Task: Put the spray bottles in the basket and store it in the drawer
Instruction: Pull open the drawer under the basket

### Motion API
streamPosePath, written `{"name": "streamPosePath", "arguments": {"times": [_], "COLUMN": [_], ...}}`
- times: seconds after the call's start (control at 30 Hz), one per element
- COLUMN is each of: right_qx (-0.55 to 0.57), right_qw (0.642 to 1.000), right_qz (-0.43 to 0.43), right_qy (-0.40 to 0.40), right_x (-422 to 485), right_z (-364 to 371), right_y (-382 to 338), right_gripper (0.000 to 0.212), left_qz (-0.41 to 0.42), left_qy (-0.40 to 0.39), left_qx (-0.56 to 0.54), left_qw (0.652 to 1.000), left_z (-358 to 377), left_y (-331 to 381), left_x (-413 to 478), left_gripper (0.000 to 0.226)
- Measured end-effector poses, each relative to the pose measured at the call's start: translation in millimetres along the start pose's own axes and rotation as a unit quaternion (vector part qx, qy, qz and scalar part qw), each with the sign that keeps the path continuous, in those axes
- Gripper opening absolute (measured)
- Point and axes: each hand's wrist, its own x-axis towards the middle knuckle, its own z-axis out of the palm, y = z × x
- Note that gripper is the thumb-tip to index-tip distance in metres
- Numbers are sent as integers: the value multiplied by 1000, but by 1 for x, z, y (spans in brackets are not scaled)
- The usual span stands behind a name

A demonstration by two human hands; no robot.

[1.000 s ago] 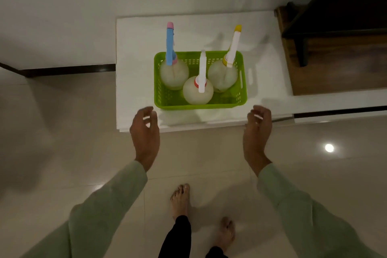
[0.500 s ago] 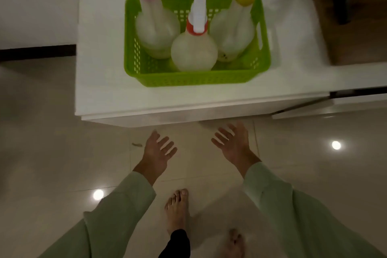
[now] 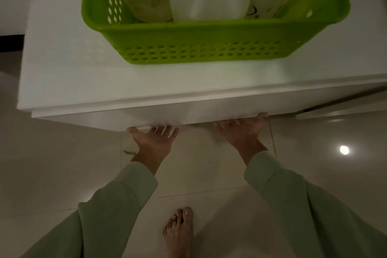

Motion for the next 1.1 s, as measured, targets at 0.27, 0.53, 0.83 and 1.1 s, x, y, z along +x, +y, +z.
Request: {"name": "streamPosePath", "arguments": {"times": [0.27, 0.53, 0.83, 1.1], "right_qx": [14, -139, -715, -889], "right_qw": [1000, 989, 408, 210], "right_qz": [4, 1, -559, -403], "right_qy": [-7, 45, -96, -61], "right_x": [-27, -126, -294, -315], "right_z": [-30, -87, -94, -80], "right_y": [7, 14, 15, -21], "right_gripper": [95, 66, 38, 63], "left_qz": [-21, -9, 484, 430], "left_qy": [9, 56, -55, -18], "left_qx": [1, 201, 751, 853], "left_qw": [1000, 978, 446, 296], "left_z": [-31, -67, -67, -53], "left_y": [-8, -48, -98, -81], "left_x": [-22, -119, -290, -306], "left_gripper": [97, 62, 43, 42]}}
